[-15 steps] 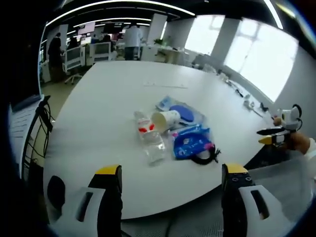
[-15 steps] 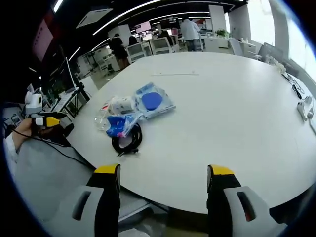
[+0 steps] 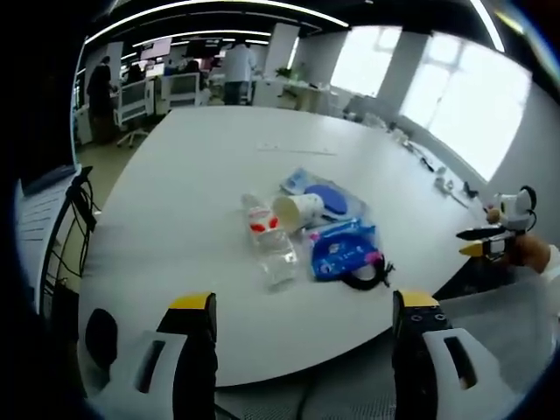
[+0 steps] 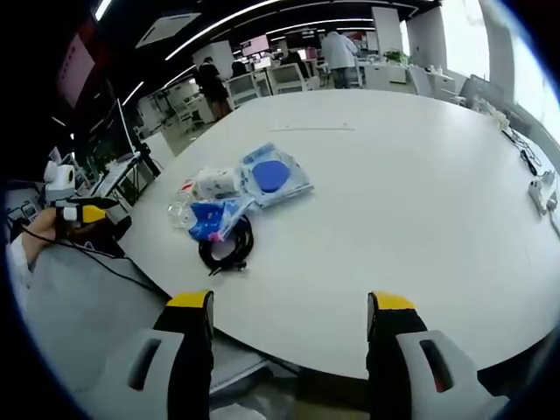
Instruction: Arrange the tabletop items into an orderly group along one side of the table until the central work area is clear of visible clutter.
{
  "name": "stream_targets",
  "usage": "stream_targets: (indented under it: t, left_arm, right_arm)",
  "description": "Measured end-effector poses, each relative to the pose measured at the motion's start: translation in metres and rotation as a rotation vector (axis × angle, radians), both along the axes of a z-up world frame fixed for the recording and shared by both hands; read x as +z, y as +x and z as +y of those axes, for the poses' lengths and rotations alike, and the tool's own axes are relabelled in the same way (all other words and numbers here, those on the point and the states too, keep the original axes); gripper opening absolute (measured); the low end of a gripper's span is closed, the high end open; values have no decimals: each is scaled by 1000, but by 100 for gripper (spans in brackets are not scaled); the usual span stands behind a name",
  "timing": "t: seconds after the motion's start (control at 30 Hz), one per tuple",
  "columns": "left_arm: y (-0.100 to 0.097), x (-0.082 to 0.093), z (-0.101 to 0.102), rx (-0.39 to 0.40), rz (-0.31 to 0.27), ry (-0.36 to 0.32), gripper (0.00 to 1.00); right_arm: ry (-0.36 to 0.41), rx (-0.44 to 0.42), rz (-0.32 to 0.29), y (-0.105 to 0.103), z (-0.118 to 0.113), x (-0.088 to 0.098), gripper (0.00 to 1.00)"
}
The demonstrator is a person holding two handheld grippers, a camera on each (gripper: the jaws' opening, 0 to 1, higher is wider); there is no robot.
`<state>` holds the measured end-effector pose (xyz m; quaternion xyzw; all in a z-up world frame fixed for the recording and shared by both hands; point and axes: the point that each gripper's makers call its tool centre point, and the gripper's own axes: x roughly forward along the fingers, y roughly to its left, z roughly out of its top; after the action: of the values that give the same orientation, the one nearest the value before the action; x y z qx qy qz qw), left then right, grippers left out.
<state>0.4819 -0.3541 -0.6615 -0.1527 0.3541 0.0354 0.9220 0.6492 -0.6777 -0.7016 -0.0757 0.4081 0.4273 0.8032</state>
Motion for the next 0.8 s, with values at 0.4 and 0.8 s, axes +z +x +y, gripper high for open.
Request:
stream_targets:
  t: [0.4,0.8]
  left_arm:
    - [-1,-2,2,-2,4,5,78]
    - [5,4,-2,-40,-11,13,78]
  right_arm:
    - [-17,7,5,-6,1,0,69]
    - [-35,10,-3,-18,6,0,69]
